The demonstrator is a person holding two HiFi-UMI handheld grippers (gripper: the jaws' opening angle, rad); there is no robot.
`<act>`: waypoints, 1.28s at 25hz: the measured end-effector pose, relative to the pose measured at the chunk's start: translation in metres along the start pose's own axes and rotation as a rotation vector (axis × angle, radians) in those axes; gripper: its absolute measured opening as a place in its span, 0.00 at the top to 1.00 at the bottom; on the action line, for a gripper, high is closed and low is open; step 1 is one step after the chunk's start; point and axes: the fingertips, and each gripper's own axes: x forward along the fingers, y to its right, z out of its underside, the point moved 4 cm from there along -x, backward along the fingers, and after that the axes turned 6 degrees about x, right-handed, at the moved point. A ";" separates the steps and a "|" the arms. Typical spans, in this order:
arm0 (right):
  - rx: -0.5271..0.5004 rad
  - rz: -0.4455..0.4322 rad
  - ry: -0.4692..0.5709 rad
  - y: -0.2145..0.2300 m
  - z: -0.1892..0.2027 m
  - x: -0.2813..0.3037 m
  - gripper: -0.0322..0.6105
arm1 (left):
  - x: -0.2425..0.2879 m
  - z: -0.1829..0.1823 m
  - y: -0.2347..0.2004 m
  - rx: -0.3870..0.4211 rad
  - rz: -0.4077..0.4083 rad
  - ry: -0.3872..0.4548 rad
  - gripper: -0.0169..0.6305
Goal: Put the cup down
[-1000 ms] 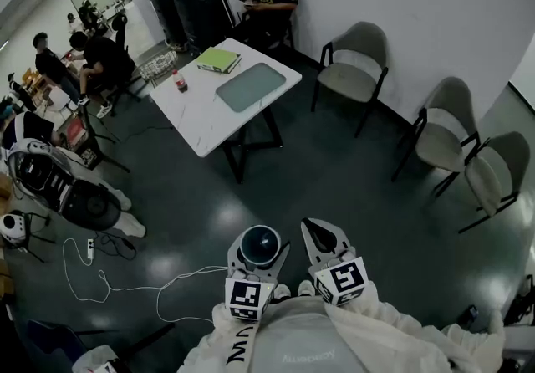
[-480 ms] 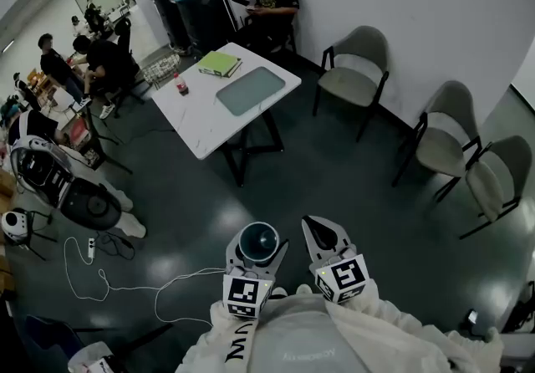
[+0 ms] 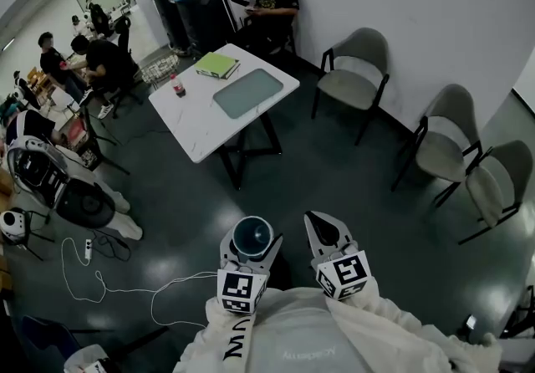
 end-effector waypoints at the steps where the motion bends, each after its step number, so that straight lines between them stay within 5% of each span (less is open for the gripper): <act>1: -0.003 0.003 0.000 0.002 0.002 0.004 0.94 | 0.004 0.002 -0.003 -0.002 0.003 -0.004 0.40; 15: -0.024 0.020 0.000 0.045 0.013 0.144 0.94 | 0.107 0.007 -0.106 0.042 0.016 0.067 0.40; 32: -0.027 0.029 -0.105 0.078 0.002 0.296 0.94 | 0.210 0.005 -0.235 -0.014 0.033 -0.014 0.40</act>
